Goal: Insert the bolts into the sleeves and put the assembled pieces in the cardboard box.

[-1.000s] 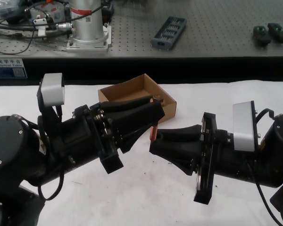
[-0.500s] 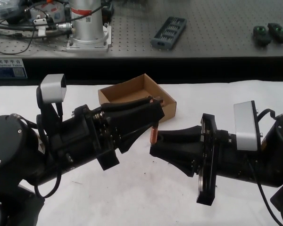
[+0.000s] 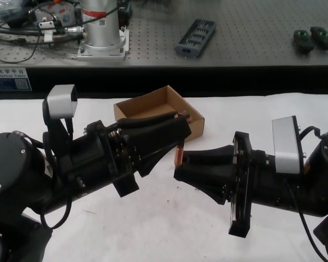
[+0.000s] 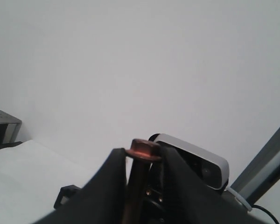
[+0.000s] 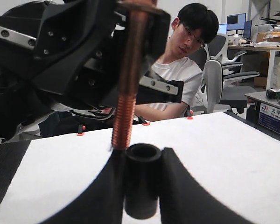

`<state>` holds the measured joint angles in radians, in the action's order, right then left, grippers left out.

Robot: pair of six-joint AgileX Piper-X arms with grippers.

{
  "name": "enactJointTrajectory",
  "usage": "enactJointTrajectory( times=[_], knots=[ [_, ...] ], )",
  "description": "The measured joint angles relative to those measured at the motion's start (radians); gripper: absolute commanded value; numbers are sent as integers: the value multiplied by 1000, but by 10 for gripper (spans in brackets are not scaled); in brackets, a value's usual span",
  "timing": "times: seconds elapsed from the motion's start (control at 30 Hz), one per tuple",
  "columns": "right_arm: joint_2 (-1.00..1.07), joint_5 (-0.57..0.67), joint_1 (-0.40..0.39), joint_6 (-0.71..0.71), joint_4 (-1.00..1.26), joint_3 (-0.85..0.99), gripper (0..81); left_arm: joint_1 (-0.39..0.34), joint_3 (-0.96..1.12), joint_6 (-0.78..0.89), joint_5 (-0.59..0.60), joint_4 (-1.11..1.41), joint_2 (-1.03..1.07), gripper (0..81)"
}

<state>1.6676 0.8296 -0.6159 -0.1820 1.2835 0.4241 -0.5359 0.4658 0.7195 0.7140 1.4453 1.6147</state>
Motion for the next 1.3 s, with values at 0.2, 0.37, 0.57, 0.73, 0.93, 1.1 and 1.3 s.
enactJointTrajectory(
  times=[0.2,0.37,0.57,0.73,0.93,1.1,1.3],
  knots=[
    [0,0,0,-4,0,0,58,0,0,-19,0,-1,0,6],
    [0,2,0,-4,0,-2,58,0,0,-24,0,5,0,6],
    [0,3,0,39,-34,-10,58,2,-2,4,7,69,0,6],
    [0,4,0,61,-67,-22,58,49,-2,63,7,81,-28,6],
    [0,4,0,61,-68,-26,58,127,-2,157,41,83,-59,6],
    [0,4,0,61,-69,-26,58,210,-2,222,115,-118,-113,6],
    [0,4,2,61,-70,-26,58,254,-2,-133,-73,-884,-212,6]
  ],
)
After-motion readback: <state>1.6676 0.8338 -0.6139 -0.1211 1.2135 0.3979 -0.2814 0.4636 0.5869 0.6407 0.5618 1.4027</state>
